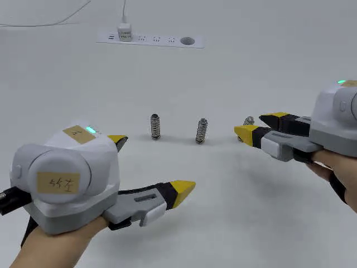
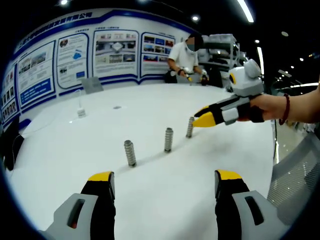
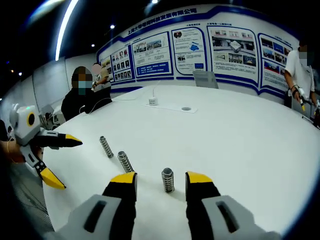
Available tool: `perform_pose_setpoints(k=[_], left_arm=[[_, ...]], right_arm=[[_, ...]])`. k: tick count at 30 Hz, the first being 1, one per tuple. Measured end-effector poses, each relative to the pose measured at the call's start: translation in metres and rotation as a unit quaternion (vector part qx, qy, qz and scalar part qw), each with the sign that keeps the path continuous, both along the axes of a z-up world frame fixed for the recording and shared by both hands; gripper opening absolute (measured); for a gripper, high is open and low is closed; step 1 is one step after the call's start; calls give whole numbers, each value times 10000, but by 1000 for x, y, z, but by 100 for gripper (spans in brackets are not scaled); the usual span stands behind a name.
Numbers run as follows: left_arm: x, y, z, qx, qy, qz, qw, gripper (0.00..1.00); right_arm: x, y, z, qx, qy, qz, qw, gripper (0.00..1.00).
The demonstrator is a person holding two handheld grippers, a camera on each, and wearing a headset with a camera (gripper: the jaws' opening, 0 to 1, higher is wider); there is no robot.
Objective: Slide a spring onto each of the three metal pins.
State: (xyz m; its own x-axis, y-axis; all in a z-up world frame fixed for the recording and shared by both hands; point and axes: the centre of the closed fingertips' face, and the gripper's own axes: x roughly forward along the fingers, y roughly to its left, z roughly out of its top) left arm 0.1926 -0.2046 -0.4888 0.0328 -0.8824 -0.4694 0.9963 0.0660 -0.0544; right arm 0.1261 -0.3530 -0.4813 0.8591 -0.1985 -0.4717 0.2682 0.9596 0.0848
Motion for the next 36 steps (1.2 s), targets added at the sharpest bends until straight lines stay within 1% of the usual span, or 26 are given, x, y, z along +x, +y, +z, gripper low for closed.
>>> perform_pose_setpoints(k=[2,6,8,10,13,17,19,27,29,32,36], left_arm=[[0,0,4,0,-66,-19,10000,84],[-2,-1,9,10,-86,-41,10000,84],[-3,0,10,52,-149,-67,9999,84],[-4,2,11,68,-171,-81,9998,84],[-7,5,14,59,-162,-103,9998,85],[-8,9,15,129,-216,-121,9996,86],[-8,12,16,146,-222,-115,9996,86],[-8,21,22,147,-248,-61,9996,87],[-9,23,23,173,-268,-71,9995,87],[-10,26,25,177,-313,-69,9993,87],[-11,31,27,160,-282,-24,9995,87]], right_arm=[[-2,4,4,37,-12,38,10000,43],[-5,13,10,35,-3,144,9999,48],[-7,17,14,-1,-22,189,9998,49],[-8,20,16,16,-21,222,9998,51],[-11,27,19,70,-13,264,9996,55],[-16,34,22,75,-20,309,9995,57],[-19,37,22,96,16,331,9994,60],[-29,50,26,110,57,366,9993,64],[-32,54,28,77,86,399,9991,66],[-36,57,31,44,74,379,9992,67],[-41,63,35,87,2,348,9994,69]])
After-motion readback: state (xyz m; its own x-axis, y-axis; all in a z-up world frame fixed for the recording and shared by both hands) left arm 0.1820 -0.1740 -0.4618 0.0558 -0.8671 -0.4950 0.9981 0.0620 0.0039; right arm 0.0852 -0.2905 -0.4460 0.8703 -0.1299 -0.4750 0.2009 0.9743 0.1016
